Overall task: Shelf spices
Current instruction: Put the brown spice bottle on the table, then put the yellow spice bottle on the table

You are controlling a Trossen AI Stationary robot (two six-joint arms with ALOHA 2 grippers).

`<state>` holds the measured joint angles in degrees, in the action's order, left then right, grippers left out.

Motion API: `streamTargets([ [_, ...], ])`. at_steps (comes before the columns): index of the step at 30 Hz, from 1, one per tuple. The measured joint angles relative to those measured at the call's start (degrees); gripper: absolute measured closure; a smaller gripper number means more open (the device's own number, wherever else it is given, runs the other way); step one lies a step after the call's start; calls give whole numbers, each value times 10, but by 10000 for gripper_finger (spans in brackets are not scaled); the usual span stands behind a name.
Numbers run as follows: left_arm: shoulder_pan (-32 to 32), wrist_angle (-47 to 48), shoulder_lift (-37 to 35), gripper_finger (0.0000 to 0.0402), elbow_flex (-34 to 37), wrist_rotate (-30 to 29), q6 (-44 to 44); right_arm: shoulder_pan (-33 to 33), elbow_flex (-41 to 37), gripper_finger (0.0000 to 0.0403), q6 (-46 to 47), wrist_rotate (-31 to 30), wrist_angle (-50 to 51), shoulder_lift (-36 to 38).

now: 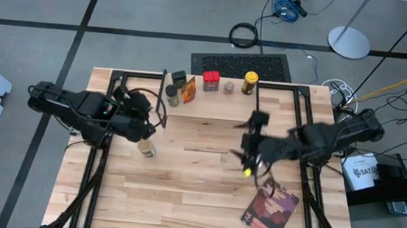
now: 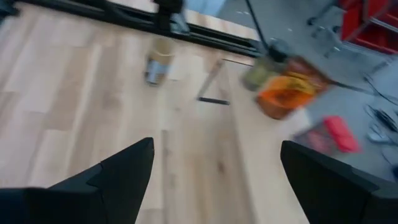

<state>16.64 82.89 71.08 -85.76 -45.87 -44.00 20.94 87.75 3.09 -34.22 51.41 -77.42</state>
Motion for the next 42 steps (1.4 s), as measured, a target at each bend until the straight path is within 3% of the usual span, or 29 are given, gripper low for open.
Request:
streamTargets([
  [3,0,-2,-4,392,0,-37,10,-27,19,66,3,1,45,30],
  [7,-1,-29,-5,373,0,-77,50,-62,23,71,3,27,59,79],
  [15,-24,-82,-5,288,0,-104,74,-140,24,87,-2,25,45,125],
  [22,-49,-83,-5,215,10,-142,129,-247,24,89,-85,41,34,117],
  [30,-66,-79,-5,210,19,-146,148,-409,24,89,-141,262,11,102],
  [38,-66,-79,-5,210,19,-152,145,-514,50,89,-191,376,19,58],
  [42,-66,-80,-5,210,19,-161,146,-548,94,89,-219,391,35,22],
])
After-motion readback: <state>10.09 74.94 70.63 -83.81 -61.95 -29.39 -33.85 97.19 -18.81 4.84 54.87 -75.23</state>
